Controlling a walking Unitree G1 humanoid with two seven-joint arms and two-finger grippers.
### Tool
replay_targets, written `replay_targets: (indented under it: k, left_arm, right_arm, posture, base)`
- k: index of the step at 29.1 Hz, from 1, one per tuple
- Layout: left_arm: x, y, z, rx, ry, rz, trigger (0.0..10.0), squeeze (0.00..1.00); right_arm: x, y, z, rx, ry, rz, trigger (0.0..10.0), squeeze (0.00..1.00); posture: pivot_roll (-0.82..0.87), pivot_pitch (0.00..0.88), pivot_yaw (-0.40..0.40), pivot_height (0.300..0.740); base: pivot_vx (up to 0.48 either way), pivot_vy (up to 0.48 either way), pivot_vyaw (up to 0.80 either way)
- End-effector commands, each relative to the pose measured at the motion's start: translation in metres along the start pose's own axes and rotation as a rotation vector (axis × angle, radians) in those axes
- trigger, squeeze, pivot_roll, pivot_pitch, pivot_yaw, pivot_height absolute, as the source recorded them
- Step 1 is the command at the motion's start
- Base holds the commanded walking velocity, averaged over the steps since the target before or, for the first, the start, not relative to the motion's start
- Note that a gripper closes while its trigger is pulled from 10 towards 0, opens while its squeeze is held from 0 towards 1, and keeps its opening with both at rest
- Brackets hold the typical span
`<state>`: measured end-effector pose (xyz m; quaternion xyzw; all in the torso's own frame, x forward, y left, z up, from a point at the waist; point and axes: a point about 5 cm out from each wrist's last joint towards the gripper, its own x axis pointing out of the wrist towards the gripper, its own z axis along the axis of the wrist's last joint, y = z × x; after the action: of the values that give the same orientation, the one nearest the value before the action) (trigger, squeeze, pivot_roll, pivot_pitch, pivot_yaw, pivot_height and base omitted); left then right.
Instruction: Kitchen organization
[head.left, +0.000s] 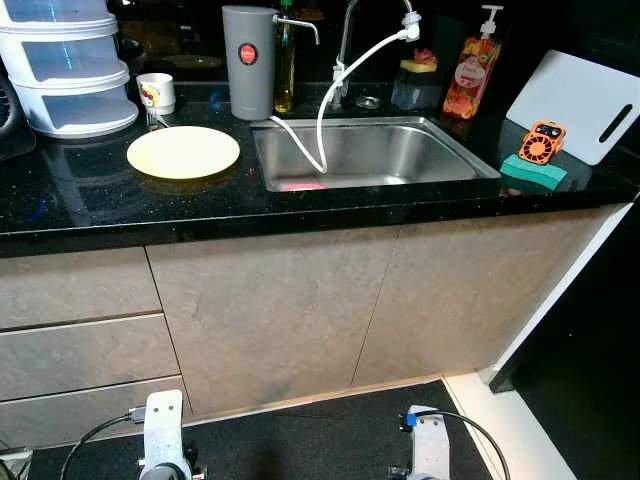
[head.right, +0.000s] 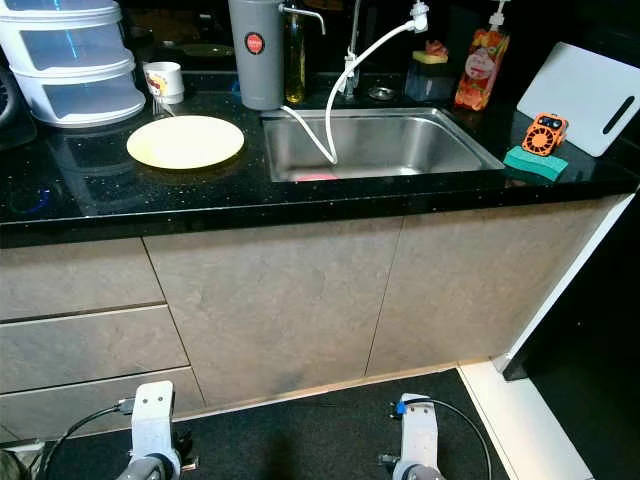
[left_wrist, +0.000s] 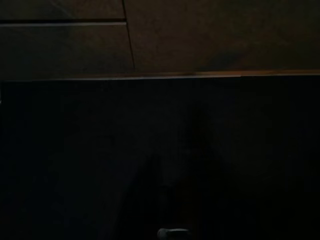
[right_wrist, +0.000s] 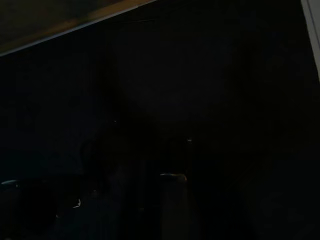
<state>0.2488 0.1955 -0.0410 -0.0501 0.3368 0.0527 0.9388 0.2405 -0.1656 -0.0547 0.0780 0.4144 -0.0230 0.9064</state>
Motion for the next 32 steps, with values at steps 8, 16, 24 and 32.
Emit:
replay_targets:
  k: [8, 16, 24, 32]
  left_arm:
    - [-0.002, -0.004, -0.008, -0.016, 0.009, -0.025, 0.0, 0.0]
    - [-0.003, -0.005, -0.012, -0.014, 0.03, -0.047, 0.0, 0.0]
    - [-0.004, -0.004, -0.018, -0.004, 0.069, -0.055, 0.0, 0.0]
    - [-0.005, -0.005, -0.023, -0.028, 0.091, -0.057, 0.0, 0.0]
  right_arm:
    - [-0.001, 0.001, -0.007, -0.029, 0.027, 0.019, 0.0, 0.0]
    - [-0.001, -0.003, -0.005, 0.07, -0.007, -0.006, 0.0, 0.0]
    - [-0.004, -0.016, -0.013, 0.207, -0.022, -0.029, 0.0, 0.0]
    - [-0.005, -0.014, -0.017, 0.227, -0.022, 0.005, 0.0, 0.0]
  posture:
    - [0.05, 0.07, -0.035, 0.74]
    - [0.05, 0.056, -0.033, 0.74]
    - [0.05, 0.042, -0.031, 0.74]
    - [0.05, 0.036, -0.031, 0.74]
  base:
    - [0.0, 0.0, 0.0]
    - [0.0, 0.0, 0.0]
    - [0.0, 0.0, 0.0]
    - [0.0, 0.0, 0.0]
